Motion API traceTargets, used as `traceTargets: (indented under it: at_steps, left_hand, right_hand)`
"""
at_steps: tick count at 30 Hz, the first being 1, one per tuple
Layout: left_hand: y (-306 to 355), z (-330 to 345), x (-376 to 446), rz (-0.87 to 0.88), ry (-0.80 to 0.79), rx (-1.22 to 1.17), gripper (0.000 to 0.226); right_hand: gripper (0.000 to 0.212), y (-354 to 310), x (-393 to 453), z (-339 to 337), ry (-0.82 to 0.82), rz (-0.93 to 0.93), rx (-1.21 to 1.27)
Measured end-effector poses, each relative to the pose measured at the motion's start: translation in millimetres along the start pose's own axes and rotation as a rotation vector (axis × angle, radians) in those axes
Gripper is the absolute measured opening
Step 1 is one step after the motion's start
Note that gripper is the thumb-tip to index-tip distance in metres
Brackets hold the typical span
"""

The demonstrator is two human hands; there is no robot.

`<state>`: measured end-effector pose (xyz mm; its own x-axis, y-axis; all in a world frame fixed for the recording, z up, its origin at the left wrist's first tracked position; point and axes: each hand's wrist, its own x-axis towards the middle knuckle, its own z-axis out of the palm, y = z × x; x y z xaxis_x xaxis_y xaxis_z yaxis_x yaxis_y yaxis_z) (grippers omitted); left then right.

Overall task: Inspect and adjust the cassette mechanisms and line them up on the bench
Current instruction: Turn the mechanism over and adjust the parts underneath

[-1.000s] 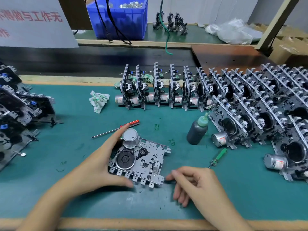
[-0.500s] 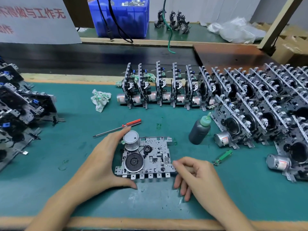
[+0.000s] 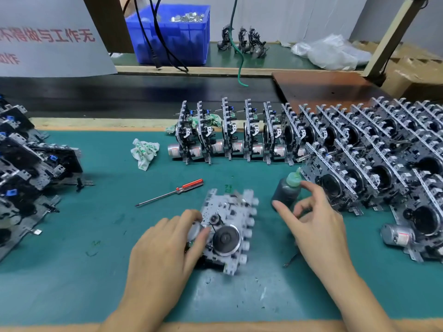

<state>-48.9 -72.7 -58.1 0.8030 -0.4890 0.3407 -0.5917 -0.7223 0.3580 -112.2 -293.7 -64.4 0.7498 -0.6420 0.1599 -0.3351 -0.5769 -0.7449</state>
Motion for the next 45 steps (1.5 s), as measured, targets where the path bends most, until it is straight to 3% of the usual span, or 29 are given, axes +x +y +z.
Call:
traceTargets:
  at_steps: [3,8,10,12,14,16,20,24,30,37,42,45]
  left_hand:
    - [-3.9,3.1,2.1,-0.197,-0.035,-0.183,0.026]
    - [-16.4,7.1,1.2,-0.184,-0.027,-0.280,0.030]
    - [-19.0,7.4,1.1,-0.168,-0.046,-0.318,0.027]
    - [-18.9,7.2,0.6,-0.149,-0.046,-0.312,0.024]
    - [-18.3,7.8,-0.9,-0.147,-0.032,-0.311,0.022]
    - [-18.2,9.3,-2.4,-0.150,-0.026,-0.313,0.021]
    - [-19.9,12.5,-4.8,-0.150,0.001,-0.307,0.022]
    - [-20.7,17.4,-7.1,-0.156,0.033,-0.315,0.022]
    - [-22.0,19.5,-8.5,-0.150,0.017,-0.288,0.024]
    - [-19.0,19.3,-10.4,-0.131,0.038,-0.255,0.023]
    - [-12.4,15.5,-8.9,-0.097,0.077,-0.171,0.025]
    - [-8.9,13.1,-7.3,-0.063,0.079,-0.134,0.023]
  right_hand:
    - [0.044,-2.7,10.3,5.2,-0.027,0.028,-0.004]
    - [0.043,-5.7,14.5,13.2,-0.025,0.013,-0.092]
    - [0.049,-10.9,9.6,12.8,0.066,0.000,-0.033]
    - [0.037,-21.0,-2.0,11.4,0.240,-0.101,0.106]
    - [0.026,-35.0,-16.4,14.1,0.280,-0.228,0.106]
    - [0.025,-39.6,-21.0,19.4,0.271,-0.258,0.082]
    - [0.049,-35.5,-3.8,21.5,0.197,-0.086,0.040]
    - [0.026,-38.6,6.4,25.6,0.071,-0.118,-0.044]
    - [0.036,-40.2,16.5,32.9,-0.128,-0.034,-0.304]
    - [0.039,-34.3,18.1,32.2,-0.183,-0.047,-0.414]
    - [0.017,-32.2,7.1,22.9,0.010,-0.109,-0.219]
    - [0.031,-30.5,6.8,23.6,-0.046,-0.105,-0.327]
